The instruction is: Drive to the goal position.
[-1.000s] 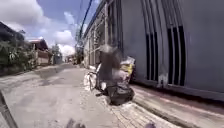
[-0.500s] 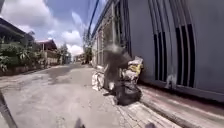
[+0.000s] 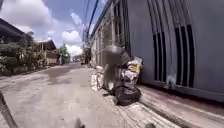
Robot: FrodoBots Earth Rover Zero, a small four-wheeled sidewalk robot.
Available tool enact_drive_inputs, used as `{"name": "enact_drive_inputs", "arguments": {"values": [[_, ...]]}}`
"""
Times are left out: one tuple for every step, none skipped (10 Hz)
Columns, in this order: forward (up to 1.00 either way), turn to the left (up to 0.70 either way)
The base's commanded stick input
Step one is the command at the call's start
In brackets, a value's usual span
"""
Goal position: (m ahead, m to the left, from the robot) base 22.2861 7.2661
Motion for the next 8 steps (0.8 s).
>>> {"name": "enact_drive_inputs", "arguments": {"values": [[0.45,0.27],[0.45,0.27],[0.45,0.27],[0.45,0.27],[0.45,0.27],[0.35,0.31],[0.00,0.45],[0.00,0.45]]}}
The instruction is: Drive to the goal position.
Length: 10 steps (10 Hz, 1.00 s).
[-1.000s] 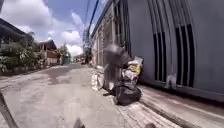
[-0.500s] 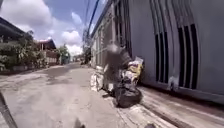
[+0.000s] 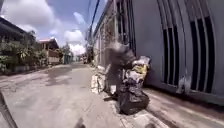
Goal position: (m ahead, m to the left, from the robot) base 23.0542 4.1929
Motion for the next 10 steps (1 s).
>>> {"name": "enact_drive_inputs", "arguments": {"values": [[0.00,0.45],[0.00,0.45],[0.00,0.45],[0.00,0.45],[0.00,0.45],[0.00,0.45],[0.00,0.45],[0.00,0.45],[0.00,0.45],[0.00,0.45]]}}
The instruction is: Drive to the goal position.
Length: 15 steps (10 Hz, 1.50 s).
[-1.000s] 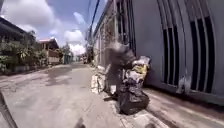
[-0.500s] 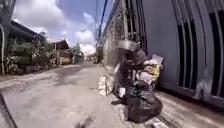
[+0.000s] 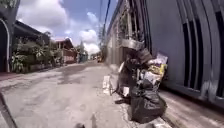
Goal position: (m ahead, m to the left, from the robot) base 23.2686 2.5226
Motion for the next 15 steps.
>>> {"name": "enact_drive_inputs", "arguments": {"values": [[0.00,0.45],[0.00,0.45],[0.00,0.45],[0.00,0.22],[0.00,0.00],[0.00,0.00],[0.35,0.00],[0.45,0.00],[0.45,0.00],[0.45,0.00],[0.45,0.00],[0.45,0.00],[0.45,0.00],[0.45,0.00],[0.45,0.00]]}}
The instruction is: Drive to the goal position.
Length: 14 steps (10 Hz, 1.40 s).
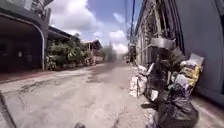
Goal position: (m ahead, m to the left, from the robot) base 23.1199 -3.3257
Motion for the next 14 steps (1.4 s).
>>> {"name": "enact_drive_inputs", "arguments": {"values": [[0.45,0.00],[0.45,0.00],[0.45,0.00],[0.45,0.13],[0.45,0.27],[0.45,0.27],[0.45,0.27],[0.45,0.27],[0.45,0.27],[0.45,0.27],[0.45,0.27],[0.45,0.27],[0.45,0.27],[0.45,0.27]]}}
